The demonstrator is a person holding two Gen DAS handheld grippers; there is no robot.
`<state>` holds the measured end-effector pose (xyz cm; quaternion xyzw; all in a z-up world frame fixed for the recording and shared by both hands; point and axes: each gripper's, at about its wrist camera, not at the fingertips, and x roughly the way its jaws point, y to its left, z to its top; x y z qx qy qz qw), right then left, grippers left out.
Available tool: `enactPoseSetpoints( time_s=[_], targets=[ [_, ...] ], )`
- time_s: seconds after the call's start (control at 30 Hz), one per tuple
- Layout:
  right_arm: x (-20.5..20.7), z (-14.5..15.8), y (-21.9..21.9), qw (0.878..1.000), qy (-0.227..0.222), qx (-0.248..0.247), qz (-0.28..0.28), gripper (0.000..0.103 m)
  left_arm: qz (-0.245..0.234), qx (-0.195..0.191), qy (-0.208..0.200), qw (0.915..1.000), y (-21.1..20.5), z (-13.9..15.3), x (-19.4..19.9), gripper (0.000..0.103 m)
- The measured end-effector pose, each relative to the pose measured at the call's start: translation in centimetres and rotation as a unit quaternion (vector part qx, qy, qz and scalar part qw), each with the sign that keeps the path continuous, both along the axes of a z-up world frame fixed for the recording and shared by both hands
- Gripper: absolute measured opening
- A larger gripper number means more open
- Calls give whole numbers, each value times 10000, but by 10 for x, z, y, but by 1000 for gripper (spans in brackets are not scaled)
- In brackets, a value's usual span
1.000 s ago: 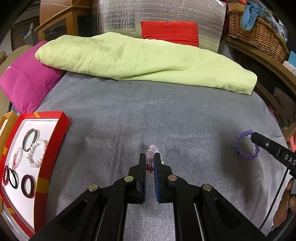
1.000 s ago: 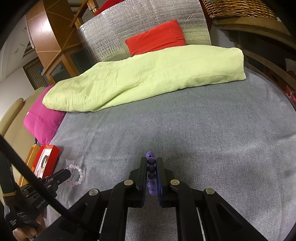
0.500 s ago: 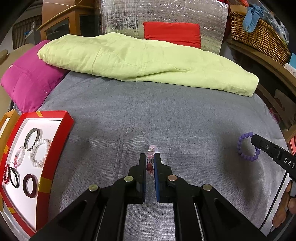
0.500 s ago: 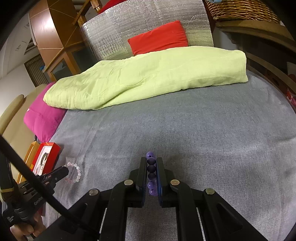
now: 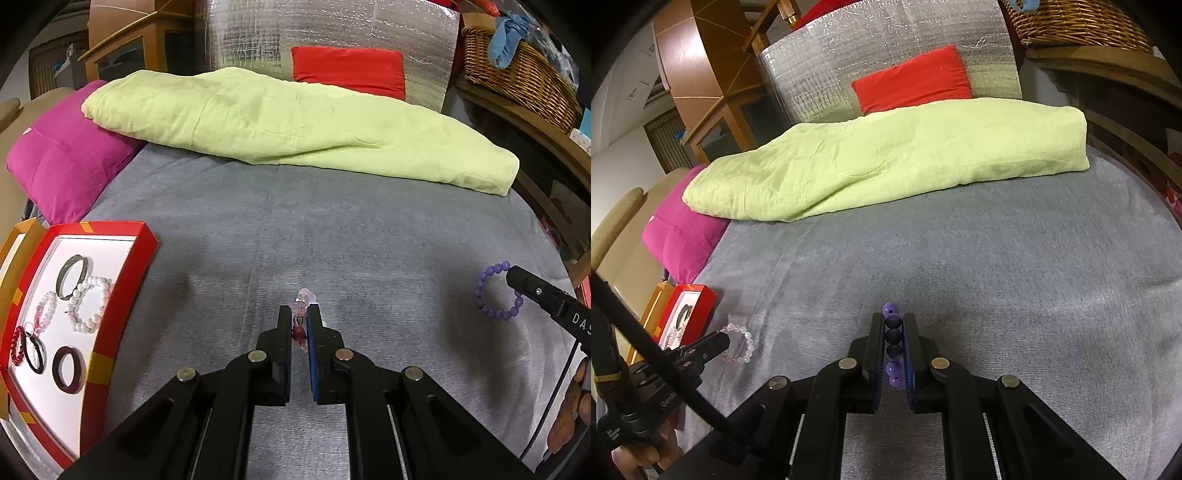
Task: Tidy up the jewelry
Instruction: 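Carry both held bracelets toward the red-rimmed tray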
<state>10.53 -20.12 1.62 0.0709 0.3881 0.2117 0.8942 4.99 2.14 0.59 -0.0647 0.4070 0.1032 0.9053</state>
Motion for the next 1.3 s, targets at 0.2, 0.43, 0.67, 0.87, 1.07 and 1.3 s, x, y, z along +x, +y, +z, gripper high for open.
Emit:
enactPoseSetpoints(
  time_s=[0.2, 0.43, 0.67, 0.87, 1.07, 1.3],
  targets=[
    [-4, 1, 9, 9999, -52, -87, 83, 10, 138, -2, -16, 9999, 13, 3, -9, 8],
    [-8, -1, 14, 9997, -77, -186, 122, 10, 273, -81, -52, 9996, 24, 5, -27, 8],
    [-14, 7, 12, 9997, -200, -96, 107, 10, 437, -224, -129, 9987, 39, 10, -38, 8],
    [-23, 7, 22, 9994, -221, -106, 240, 10, 591, -285, -197, 9977, 55, 13, -42, 8],
    [-25, 10, 26, 9990, -266, -51, 353, 10, 699, -308, -203, 9969, 62, 13, -42, 8],
    [-29, 13, 25, 9986, -314, 4, 424, 10, 754, -207, -203, 9967, 66, 14, -45, 8]
  ],
)
